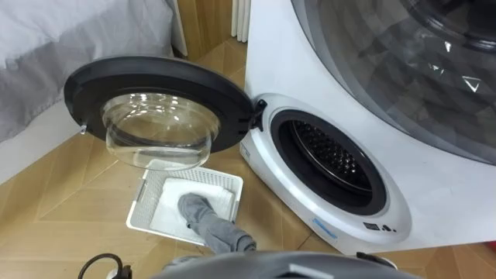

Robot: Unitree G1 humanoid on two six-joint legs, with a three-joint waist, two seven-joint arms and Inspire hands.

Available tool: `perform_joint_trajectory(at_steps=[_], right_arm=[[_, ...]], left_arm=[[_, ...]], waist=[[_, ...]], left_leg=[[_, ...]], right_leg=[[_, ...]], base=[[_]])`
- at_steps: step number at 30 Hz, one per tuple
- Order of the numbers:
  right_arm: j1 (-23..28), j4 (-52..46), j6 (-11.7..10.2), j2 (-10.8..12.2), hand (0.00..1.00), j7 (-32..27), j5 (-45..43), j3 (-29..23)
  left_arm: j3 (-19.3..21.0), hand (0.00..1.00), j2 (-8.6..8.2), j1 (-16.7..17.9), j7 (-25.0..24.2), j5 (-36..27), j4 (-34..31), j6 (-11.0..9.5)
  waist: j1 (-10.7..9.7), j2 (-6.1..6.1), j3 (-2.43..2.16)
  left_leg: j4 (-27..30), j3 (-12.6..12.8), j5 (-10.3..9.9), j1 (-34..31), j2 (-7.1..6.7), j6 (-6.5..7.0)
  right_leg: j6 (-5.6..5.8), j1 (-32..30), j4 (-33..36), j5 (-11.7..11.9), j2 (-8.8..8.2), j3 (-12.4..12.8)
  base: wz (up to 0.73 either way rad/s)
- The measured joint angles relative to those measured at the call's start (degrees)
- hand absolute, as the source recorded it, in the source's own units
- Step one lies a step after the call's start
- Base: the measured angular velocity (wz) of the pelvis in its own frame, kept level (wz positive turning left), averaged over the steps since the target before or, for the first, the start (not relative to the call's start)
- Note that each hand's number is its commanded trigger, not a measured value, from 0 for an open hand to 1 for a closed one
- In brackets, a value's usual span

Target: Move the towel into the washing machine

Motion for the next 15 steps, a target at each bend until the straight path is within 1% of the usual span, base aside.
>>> perform_joint_trajectory(at_steps=[11,15], right_arm=[[0.0,-0.2,0.0,-0.2,0.00,0.2,0.0,0.0],[0.1,-0.7,0.1,-0.6,0.00,0.8,-0.1,0.2]], left_arm=[[0.0,0.00,0.05,-0.2,-0.9,0.1,0.0,0.2],[0.0,0.00,0.05,-0.3,-0.5,1.8,-0.2,0.8]], waist=[[-0.1,0.35,-0.02],[0.0,0.64,-0.07]], left_leg=[[-0.2,-0.1,0.0,-0.3,0.07,-0.02],[-0.3,0.0,-0.1,-0.6,0.07,-0.02]], right_leg=[[0.00,-0.1,0.1,0.0,0.07,-0.2],[-0.01,-0.6,0.1,0.0,0.09,-0.2]], base=[[0.00],[0.00]])
